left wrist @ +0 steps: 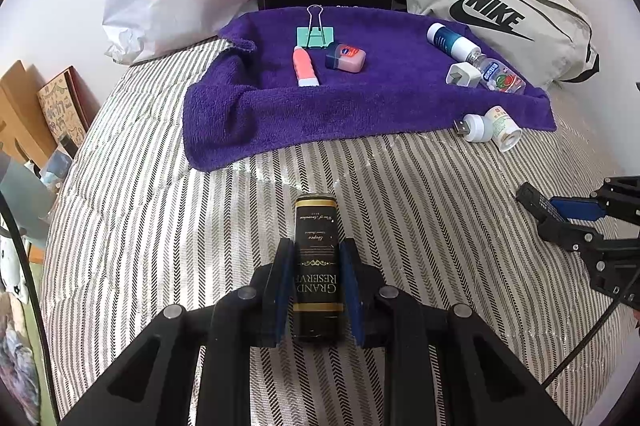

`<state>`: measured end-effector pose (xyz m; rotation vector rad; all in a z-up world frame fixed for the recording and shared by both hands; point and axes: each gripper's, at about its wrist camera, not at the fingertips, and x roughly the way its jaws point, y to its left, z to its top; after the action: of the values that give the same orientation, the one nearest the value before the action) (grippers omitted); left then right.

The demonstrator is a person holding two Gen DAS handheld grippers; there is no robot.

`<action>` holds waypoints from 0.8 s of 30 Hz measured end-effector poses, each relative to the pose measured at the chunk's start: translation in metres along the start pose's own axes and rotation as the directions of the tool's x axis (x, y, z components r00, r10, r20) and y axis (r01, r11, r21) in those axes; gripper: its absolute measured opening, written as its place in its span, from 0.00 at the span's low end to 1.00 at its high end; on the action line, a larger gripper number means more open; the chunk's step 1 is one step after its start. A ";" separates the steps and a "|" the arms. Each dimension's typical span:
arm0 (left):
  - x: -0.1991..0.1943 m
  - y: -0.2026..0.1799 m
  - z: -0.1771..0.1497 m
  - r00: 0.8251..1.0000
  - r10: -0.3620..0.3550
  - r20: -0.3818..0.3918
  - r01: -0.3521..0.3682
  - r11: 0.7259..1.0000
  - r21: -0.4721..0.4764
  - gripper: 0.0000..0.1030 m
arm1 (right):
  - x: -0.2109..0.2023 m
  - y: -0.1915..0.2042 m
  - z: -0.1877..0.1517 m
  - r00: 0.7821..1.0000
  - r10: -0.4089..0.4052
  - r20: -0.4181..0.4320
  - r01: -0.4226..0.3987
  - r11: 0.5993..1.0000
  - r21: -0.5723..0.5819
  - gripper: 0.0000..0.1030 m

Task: Organize rigid objects
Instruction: 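Hold the Grand Reserve box in the left tool while the right tool grasps the black case, then carry the box with the left tool while the right tool carries the black case toward the towel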

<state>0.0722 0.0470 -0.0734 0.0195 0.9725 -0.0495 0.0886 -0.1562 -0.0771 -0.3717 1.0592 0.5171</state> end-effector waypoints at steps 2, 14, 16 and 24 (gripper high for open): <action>0.000 -0.001 0.000 1.000 0.004 0.001 -0.004 1.000 0.006 0.22 | -0.001 0.002 -0.001 1.000 -0.006 0.008 0.006 1.000 -0.008 0.24; -0.001 -0.002 -0.001 1.000 0.017 0.000 -0.017 1.000 0.001 0.22 | -0.003 -0.001 -0.003 1.000 0.005 0.018 -0.005 1.000 -0.003 0.22; -0.005 -0.002 -0.001 1.000 0.012 0.004 -0.012 1.000 -0.007 0.22 | -0.004 -0.002 -0.003 1.000 0.013 0.013 -0.013 1.000 0.009 0.22; -0.017 0.001 0.007 1.000 0.004 0.019 -0.004 1.000 -0.020 0.22 | -0.021 -0.007 0.001 0.998 0.035 0.042 -0.036 0.999 0.013 0.21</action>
<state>0.0687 0.0486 -0.0557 0.0027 0.9540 -0.0361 0.0853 -0.1664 -0.0571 -0.3294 1.0298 0.5471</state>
